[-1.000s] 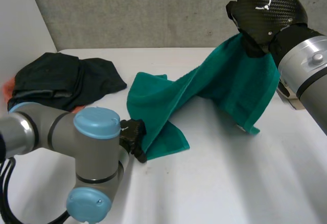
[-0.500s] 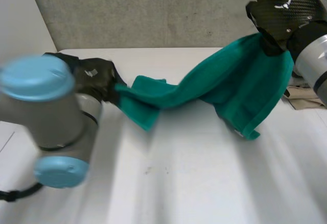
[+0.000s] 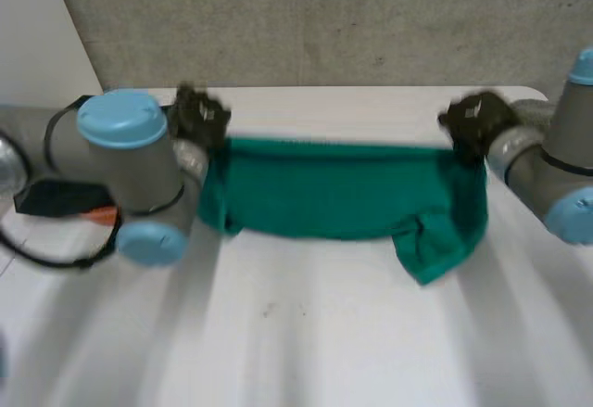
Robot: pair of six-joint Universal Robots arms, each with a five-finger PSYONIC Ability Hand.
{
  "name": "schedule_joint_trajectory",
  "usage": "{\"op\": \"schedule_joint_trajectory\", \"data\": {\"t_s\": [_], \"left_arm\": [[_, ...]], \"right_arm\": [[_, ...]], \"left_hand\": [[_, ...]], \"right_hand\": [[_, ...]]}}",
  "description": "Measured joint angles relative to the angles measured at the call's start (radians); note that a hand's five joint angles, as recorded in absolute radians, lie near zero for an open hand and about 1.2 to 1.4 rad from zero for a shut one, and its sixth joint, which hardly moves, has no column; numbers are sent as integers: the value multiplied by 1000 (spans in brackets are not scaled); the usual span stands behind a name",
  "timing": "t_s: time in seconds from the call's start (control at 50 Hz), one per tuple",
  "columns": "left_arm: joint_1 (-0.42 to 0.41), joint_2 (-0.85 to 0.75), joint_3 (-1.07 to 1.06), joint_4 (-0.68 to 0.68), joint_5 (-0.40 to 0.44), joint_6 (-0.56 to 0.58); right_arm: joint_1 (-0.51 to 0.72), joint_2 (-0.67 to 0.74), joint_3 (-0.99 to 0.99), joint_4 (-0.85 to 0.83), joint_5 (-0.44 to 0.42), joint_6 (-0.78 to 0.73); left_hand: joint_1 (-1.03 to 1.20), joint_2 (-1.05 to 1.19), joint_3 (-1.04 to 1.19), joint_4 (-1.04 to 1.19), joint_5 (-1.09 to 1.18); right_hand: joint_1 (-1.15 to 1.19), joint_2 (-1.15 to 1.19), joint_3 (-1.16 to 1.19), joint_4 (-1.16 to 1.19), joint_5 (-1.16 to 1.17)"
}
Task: Fold the laundry.
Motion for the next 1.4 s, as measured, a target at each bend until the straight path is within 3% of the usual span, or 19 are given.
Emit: {"op": "schedule_joint_trajectory", "data": {"t_s": [0.08, 0.1, 0.12, 0.16, 0.26, 0.4, 0.48, 0.66, 0.84, 0.86, 0.96, 1.12, 1.26, 1.4], "left_arm": [[5, -67, 232, 227, 46, 126], [5, -67, 232, 227, 46, 126], [6, -68, 309, 344, 86, 167], [8, -57, 349, 427, 118, 186], [8, -5, 322, 497, 153, 179], [24, 133, 22, 481, 162, 89], [39, 222, -258, 467, 164, 32], [21, 223, -609, 458, 168, 32], [-19, 186, -666, 456, 164, 35], [-21, 188, -666, 455, 163, 34], [-20, 205, -663, 450, 160, 28], [-6, 217, -650, 444, 159, 23], [14, 207, -624, 439, 159, 24], [29, 189, -604, 419, 159, 13]], "right_arm": [[3, 20, -118, -251, 55, 56], [3, 20, -118, -251, 55, 56], [5, -6, -146, -388, 77, 75], [6, -41, -147, -483, 89, 85], [6, -128, -91, -568, 92, 90], [3, -220, 110, -485, 57, 86], [-3, -278, 309, -361, 16, 82], [0, -268, 590, -257, -68, 83], [-8, -194, 614, -257, -84, 102], [-20, -188, 612, -257, -83, 126], [-65, -190, 604, -252, -81, 221], [-123, -190, 563, -137, -115, 302], [-162, -144, 523, 3, -181, 225], [-172, -87, 503, -49, -199, 148]], "left_hand": [[-1, 0, 0, 0, 0], [-1, 0, 0, 0, 0], [-1, 0, 0, 0, 0], [-1, 0, 0, 0, 7], [-1, 0, 0, 0, 21], [-1, 0, 0, 0, 21], [-1, 0, 0, 0, 21], [-2, 1, 1, 3, 21], [-1, 1, 1, 3, 21], [-2, 1, 1, 3, 21], [-2, 1, 1, 3, 21], [-2, 1, 1, 3, 21], [-1, 1, 1, 3, 21], [-2, 1, 1, 3, 21]], "right_hand": [[0, 0, 0, 0, 0], [0, 0, 0, 0, 0], [0, 0, 0, 0, 0], [0, 0, 0, 0, 0], [0, 0, 0, 0, 0], [0, 0, 0, 0, 5], [0, 0, 0, 0, 5], [0, 0, 0, 0, 5], [-63, -78, -80, -82, -67], [-279, -365, -358, -362, -328], [-442, -555, -567, -574, -544], [-486, -607, -623, -625, -601], [-464, -578, -589, -594, -569], [-41, -67, -90, -95, -95]]}}
